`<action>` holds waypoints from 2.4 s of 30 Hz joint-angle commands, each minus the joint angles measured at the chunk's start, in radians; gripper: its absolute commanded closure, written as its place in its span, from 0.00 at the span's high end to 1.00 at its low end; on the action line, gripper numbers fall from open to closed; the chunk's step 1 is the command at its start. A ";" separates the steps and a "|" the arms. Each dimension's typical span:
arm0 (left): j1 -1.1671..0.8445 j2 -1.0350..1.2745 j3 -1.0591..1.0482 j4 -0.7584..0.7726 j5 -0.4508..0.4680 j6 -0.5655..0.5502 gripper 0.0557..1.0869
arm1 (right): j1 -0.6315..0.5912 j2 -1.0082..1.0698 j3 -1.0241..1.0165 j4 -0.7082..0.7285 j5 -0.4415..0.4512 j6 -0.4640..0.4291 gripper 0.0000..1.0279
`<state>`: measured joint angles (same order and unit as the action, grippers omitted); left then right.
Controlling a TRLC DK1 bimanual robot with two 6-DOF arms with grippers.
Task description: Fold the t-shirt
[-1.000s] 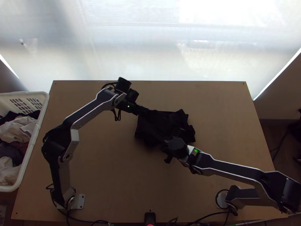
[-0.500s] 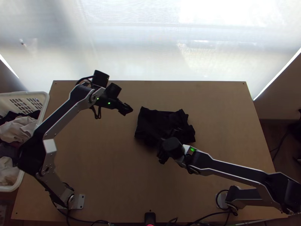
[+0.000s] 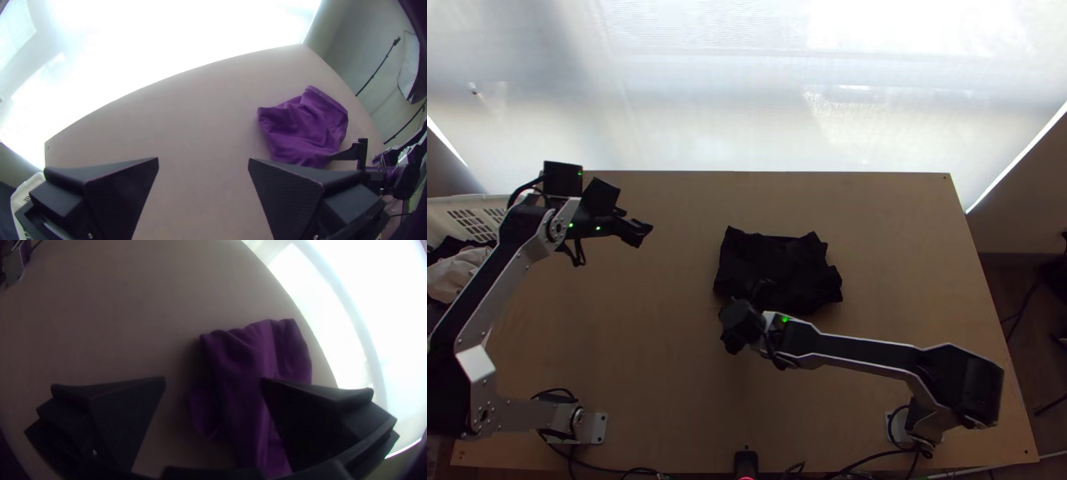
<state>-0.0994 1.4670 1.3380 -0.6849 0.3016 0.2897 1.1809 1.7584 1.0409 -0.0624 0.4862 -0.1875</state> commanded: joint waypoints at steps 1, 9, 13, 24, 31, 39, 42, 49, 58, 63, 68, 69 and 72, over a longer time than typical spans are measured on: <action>0.078 -0.119 -0.132 0.042 -0.013 0.037 0.95 | 0.062 0.154 0.111 -0.001 0.060 0.010 0.96; 0.119 -0.152 -0.163 0.056 -0.012 0.048 0.95 | 0.052 0.253 0.200 0.004 0.158 -0.033 0.96; 0.122 -0.154 -0.163 0.059 -0.009 0.060 0.95 | 0.052 0.263 0.202 0.007 0.219 -0.061 0.96; 0.142 -0.162 -0.172 0.059 -0.004 0.071 0.95 | -0.018 0.277 0.199 0.012 0.256 -0.089 0.96; 0.161 -0.180 -0.184 0.059 -0.002 0.091 0.95 | -0.064 0.311 0.200 0.073 0.262 -0.161 0.95; 0.207 -0.181 -0.191 0.054 -0.001 0.115 0.95 | -0.075 0.358 0.235 0.113 0.264 -0.207 0.67; 0.225 -0.183 -0.192 0.053 0.001 0.129 0.95 | -0.075 0.371 0.225 0.147 0.264 -0.231 0.52; 0.268 -0.183 -0.197 0.050 0.014 0.154 0.95 | -0.093 0.394 0.219 0.193 0.264 -0.279 0.20; 0.294 -0.183 -0.181 0.050 0.021 0.164 0.95 | -0.130 0.398 0.222 0.223 0.253 -0.329 0.03; 0.308 -0.181 -0.161 0.050 0.022 0.164 0.95 | -0.133 0.329 0.229 0.309 0.253 -0.403 0.03; 0.314 -0.174 -0.112 0.010 0.024 0.157 0.95 | -0.176 0.277 0.308 0.363 0.253 -0.526 0.03; 0.314 -0.175 -0.102 -0.004 0.024 0.152 0.95 | -0.195 0.265 0.327 0.363 0.253 -0.541 0.03; 0.316 -0.183 -0.086 -0.034 0.022 0.131 0.95 | -0.237 0.227 0.381 0.365 0.252 -0.573 0.03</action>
<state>0.2092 1.2881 1.2072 -0.6678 0.3248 0.4454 1.0111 2.0563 1.3296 0.2661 0.7422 -0.6701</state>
